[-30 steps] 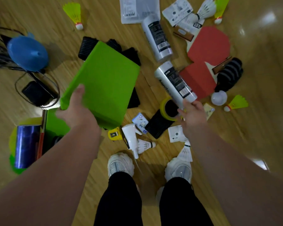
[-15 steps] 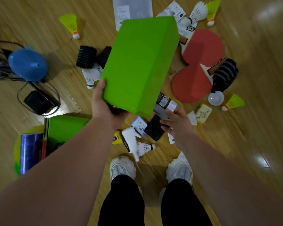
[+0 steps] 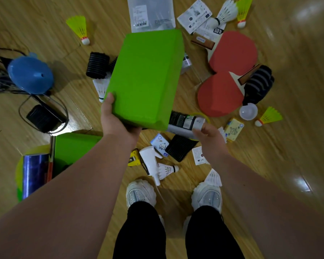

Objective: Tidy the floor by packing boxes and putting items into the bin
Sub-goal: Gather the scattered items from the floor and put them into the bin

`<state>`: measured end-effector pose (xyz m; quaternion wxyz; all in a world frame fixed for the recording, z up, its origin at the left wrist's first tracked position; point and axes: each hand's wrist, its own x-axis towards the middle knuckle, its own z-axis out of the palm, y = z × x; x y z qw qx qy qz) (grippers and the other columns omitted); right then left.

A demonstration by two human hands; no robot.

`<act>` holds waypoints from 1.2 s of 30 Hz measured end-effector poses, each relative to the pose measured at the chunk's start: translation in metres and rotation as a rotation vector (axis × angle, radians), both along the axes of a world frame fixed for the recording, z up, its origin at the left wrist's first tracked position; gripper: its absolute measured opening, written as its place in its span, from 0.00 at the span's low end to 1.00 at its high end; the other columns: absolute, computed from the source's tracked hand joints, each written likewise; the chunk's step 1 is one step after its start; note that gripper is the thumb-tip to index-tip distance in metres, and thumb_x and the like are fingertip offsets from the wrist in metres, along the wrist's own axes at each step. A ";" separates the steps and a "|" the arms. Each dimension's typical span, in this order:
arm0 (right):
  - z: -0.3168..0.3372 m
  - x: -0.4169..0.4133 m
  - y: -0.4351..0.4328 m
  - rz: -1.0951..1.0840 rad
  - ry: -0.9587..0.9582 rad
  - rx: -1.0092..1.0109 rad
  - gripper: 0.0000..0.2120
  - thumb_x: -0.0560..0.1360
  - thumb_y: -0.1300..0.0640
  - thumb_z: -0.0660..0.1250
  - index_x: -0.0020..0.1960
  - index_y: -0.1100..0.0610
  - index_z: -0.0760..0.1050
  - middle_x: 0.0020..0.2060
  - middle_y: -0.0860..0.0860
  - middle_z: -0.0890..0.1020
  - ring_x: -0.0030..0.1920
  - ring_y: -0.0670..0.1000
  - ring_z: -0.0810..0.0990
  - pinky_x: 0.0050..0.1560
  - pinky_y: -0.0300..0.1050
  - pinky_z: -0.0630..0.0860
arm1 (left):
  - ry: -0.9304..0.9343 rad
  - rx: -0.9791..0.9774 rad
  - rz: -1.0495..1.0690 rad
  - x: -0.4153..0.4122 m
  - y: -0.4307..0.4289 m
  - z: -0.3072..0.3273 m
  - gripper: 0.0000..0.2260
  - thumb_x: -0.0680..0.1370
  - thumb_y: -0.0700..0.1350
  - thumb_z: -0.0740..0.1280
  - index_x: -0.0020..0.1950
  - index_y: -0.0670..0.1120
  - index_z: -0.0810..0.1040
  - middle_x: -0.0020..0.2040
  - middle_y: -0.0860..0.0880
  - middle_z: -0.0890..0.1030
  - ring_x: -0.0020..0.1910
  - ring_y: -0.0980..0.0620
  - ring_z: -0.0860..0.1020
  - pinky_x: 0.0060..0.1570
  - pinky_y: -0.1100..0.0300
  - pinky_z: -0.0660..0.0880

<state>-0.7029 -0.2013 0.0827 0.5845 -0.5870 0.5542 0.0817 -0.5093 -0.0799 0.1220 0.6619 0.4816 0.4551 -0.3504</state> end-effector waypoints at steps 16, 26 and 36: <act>-0.077 0.009 0.022 0.066 0.008 0.223 0.15 0.80 0.58 0.64 0.35 0.54 0.65 0.29 0.49 0.64 0.28 0.46 0.62 0.31 0.43 0.59 | -0.086 0.003 -0.008 0.005 0.004 -0.037 0.21 0.72 0.55 0.73 0.62 0.50 0.78 0.54 0.46 0.84 0.51 0.42 0.83 0.50 0.39 0.79; 0.006 -0.006 0.012 0.026 0.098 0.217 0.12 0.80 0.51 0.64 0.38 0.50 0.69 0.23 0.45 0.64 0.20 0.44 0.61 0.21 0.35 0.57 | -0.075 0.044 -0.020 -0.004 -0.008 0.021 0.20 0.71 0.56 0.74 0.61 0.52 0.78 0.55 0.48 0.83 0.50 0.43 0.83 0.49 0.37 0.79; 0.147 -0.023 -0.018 -0.297 0.090 0.188 0.11 0.77 0.52 0.66 0.38 0.51 0.67 0.33 0.50 0.69 0.32 0.48 0.67 0.37 0.46 0.66 | -0.061 0.095 -0.053 -0.029 -0.038 0.151 0.16 0.69 0.57 0.76 0.52 0.53 0.78 0.47 0.50 0.83 0.41 0.46 0.83 0.36 0.46 0.81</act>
